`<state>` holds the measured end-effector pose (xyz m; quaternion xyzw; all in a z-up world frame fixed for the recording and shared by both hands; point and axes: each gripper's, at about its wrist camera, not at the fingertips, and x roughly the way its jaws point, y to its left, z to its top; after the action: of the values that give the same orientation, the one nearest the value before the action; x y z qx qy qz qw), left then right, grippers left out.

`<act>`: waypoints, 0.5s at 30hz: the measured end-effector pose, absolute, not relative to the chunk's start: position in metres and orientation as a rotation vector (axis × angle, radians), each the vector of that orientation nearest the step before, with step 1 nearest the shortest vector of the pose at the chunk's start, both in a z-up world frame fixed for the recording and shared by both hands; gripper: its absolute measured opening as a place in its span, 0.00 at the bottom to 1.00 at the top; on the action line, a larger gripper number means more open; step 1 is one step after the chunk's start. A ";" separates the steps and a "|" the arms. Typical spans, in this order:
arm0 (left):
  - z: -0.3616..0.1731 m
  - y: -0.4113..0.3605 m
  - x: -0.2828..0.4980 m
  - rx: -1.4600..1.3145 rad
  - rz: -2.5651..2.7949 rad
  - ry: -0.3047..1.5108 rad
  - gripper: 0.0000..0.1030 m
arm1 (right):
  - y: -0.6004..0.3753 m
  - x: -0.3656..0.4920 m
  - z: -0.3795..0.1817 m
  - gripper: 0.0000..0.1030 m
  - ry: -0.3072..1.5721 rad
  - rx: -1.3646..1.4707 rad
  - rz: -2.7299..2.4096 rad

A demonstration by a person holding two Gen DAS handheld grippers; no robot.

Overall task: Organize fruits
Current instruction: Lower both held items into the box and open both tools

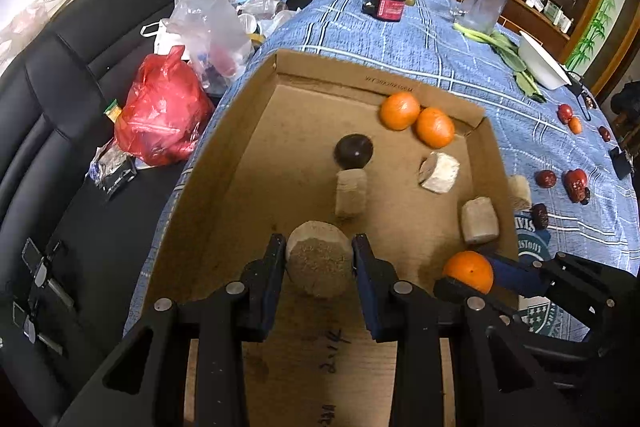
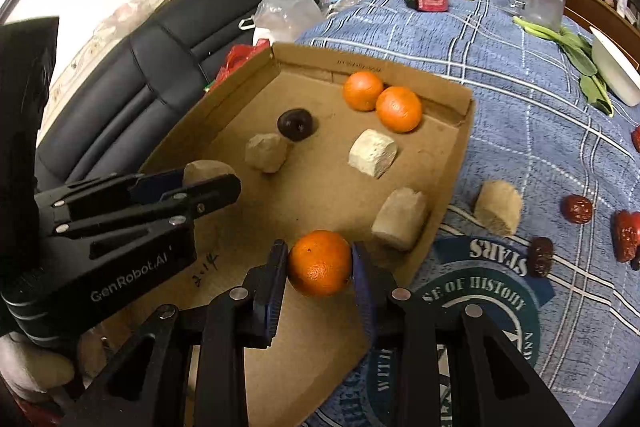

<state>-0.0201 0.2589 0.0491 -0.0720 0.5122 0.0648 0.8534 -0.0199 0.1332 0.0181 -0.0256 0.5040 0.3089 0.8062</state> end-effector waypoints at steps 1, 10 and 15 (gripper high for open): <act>0.048 0.259 -0.020 -0.150 0.136 1.080 0.32 | 0.135 -0.019 0.016 0.34 1.081 -0.058 0.659; 0.047 0.259 -0.016 -0.144 0.128 1.078 0.32 | 0.142 -0.019 0.012 0.34 1.080 -0.078 0.650; 0.046 0.259 -0.015 -0.142 0.127 1.080 0.32 | 0.144 -0.019 0.011 0.35 1.080 -0.080 0.654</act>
<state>-0.0151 0.2594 0.0464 -0.0675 0.5132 0.0602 0.8535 -0.0189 0.1445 0.0107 -0.0372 0.5047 0.3058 0.8065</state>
